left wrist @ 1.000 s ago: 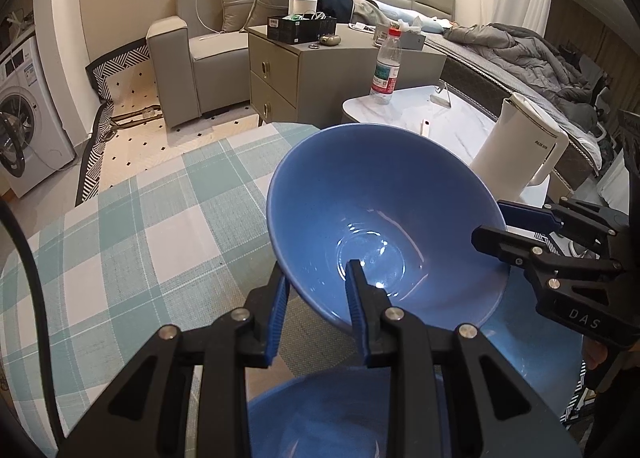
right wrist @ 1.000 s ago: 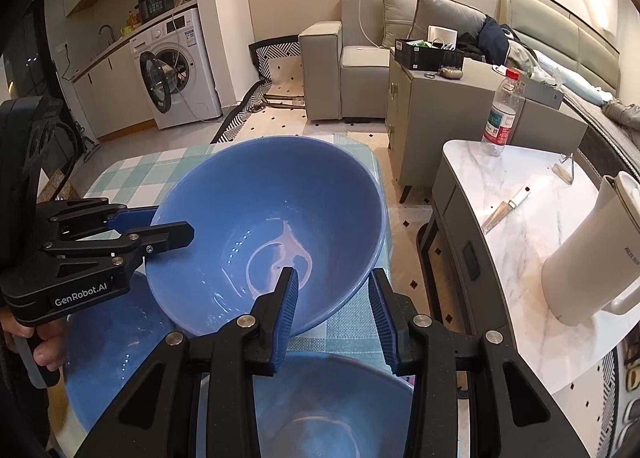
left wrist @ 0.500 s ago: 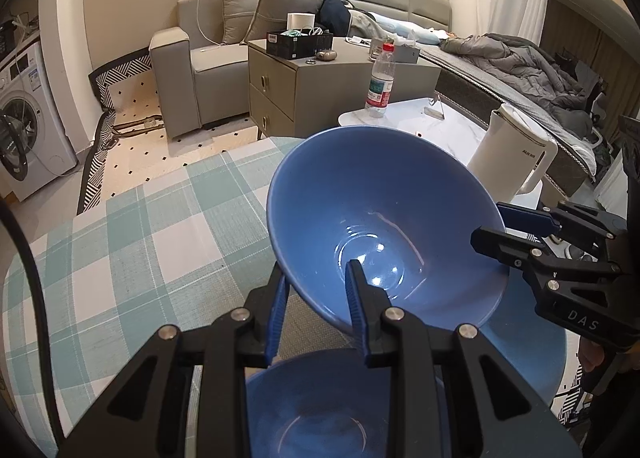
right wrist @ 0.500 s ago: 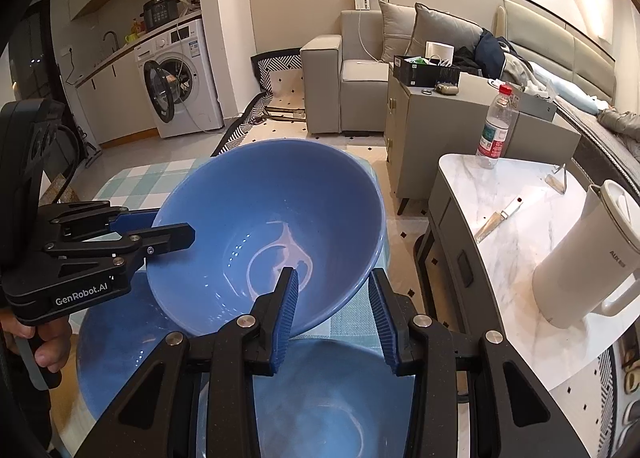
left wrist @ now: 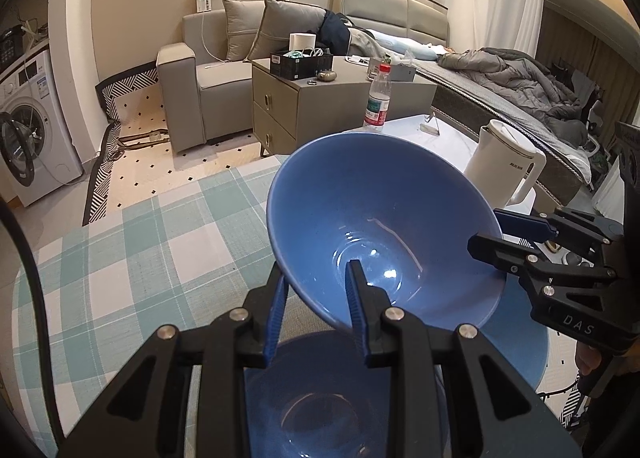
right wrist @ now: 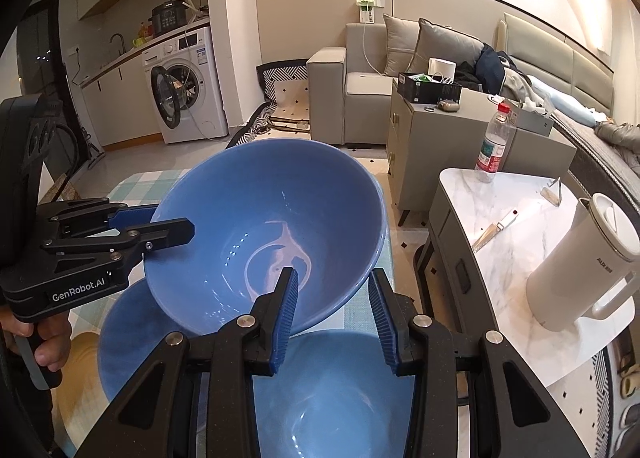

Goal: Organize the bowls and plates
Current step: 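Carry the held bowl with both grippers over the other dark blue bowl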

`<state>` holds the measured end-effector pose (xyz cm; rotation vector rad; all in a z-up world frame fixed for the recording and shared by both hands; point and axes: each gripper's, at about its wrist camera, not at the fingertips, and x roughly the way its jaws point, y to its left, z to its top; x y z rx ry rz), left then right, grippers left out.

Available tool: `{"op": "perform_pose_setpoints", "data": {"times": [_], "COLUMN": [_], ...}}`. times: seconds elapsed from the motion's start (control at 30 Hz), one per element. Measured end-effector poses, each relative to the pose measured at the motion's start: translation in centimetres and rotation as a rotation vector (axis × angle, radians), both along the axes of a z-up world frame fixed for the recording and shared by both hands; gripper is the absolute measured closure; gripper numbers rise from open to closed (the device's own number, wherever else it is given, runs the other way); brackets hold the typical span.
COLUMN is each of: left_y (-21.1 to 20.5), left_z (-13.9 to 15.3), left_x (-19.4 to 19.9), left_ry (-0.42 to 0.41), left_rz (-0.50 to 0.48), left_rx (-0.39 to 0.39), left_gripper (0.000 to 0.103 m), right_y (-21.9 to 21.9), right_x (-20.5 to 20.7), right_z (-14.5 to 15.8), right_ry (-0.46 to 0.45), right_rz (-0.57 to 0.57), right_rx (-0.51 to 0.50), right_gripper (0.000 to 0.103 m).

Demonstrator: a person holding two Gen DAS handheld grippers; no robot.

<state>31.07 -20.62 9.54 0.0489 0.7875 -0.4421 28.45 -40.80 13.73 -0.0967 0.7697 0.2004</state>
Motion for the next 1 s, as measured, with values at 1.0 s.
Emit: {"op": "perform_pose_setpoints", "data": {"times": [1.0], "left_y": [3.3], "left_z": [2.0], "left_x": [-5.0], "left_ry": [-0.061], "left_rz": [0.027], "left_rx": [-0.026], "left_gripper": [0.076], "right_y": [3.4], "right_x": [-6.6], "right_z": [3.4], "right_ry": [-0.087], "right_rz": [0.048], "right_rx": [0.014], "right_gripper": [0.064]}}
